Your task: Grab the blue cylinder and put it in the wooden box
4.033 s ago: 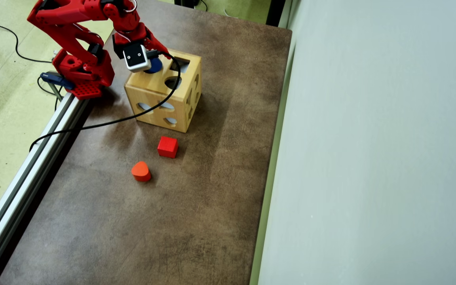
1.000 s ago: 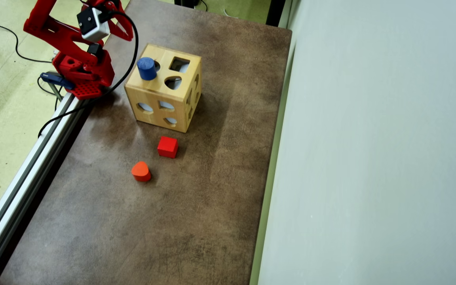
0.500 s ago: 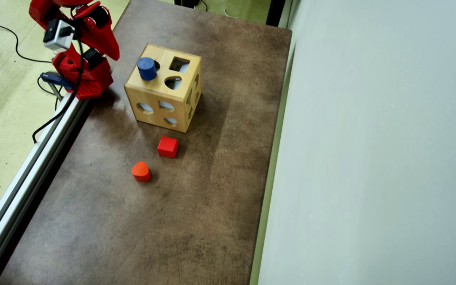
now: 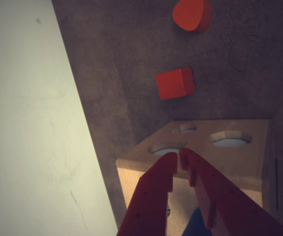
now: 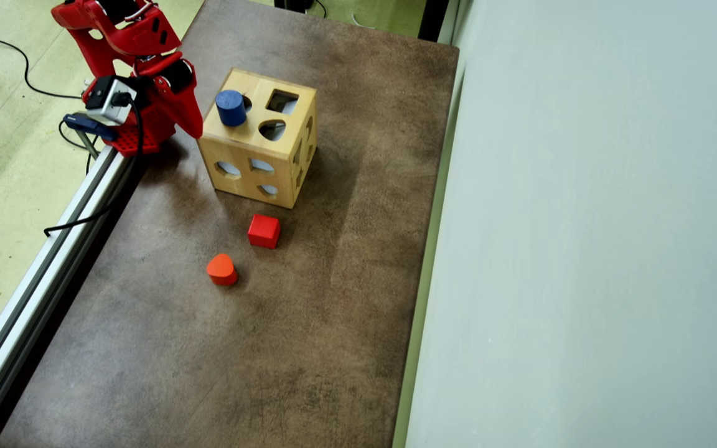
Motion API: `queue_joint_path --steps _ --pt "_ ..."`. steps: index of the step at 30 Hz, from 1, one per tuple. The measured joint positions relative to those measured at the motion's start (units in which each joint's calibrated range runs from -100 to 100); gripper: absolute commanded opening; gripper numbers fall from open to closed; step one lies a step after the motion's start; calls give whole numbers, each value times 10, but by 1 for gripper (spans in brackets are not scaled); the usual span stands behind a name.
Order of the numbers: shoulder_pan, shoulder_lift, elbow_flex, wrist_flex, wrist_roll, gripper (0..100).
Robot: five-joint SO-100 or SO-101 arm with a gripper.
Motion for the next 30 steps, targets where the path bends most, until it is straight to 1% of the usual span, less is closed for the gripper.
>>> queue_joint_path --steps 6,10,19,30 --pt "-1 2 47 -53 0 2" --pt "-21 14 51 -84 0 2" --pt "-88 104 51 -89 0 2" --pt "-162 114 51 -86 -1 2"
